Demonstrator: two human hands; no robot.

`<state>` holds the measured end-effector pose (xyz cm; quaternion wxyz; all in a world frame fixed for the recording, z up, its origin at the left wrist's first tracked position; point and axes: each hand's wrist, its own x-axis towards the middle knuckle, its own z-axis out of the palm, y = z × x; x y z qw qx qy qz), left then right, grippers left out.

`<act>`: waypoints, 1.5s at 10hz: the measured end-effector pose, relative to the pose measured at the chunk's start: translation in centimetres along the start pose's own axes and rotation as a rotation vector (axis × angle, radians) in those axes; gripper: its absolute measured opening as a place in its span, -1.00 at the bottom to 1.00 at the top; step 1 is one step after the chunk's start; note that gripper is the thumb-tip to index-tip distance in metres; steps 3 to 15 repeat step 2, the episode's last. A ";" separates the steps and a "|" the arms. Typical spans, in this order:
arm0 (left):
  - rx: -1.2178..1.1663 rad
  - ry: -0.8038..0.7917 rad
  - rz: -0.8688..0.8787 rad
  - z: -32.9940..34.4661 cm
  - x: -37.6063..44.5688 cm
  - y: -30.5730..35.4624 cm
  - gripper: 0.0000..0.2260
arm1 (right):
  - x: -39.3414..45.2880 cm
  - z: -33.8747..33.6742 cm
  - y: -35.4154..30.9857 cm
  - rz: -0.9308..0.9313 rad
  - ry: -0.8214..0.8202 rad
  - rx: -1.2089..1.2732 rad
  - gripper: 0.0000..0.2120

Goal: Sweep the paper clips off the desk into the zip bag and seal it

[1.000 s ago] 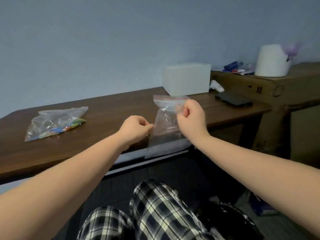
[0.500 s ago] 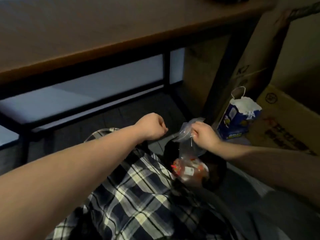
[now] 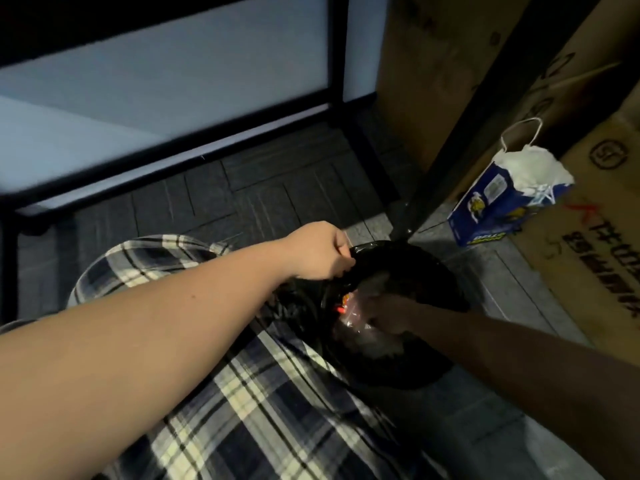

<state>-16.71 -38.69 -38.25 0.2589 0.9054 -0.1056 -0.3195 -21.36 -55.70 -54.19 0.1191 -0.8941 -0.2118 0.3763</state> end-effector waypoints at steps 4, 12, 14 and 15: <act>-0.005 0.000 -0.031 0.0 -0.3 0.3 -0.89 | -5.9 -8.2 -2.7 0.008 0.389 0.219 -0.80; -0.005 0.000 -0.031 0.0 -0.3 0.3 -0.89 | -5.9 -8.2 -2.7 0.008 0.389 0.219 -0.80; -0.005 0.000 -0.031 0.0 -0.3 0.3 -0.89 | -5.9 -8.2 -2.7 0.008 0.389 0.219 -0.80; -0.005 0.000 -0.031 0.0 -0.3 0.3 -0.89 | -5.9 -8.2 -2.7 0.008 0.389 0.219 -0.80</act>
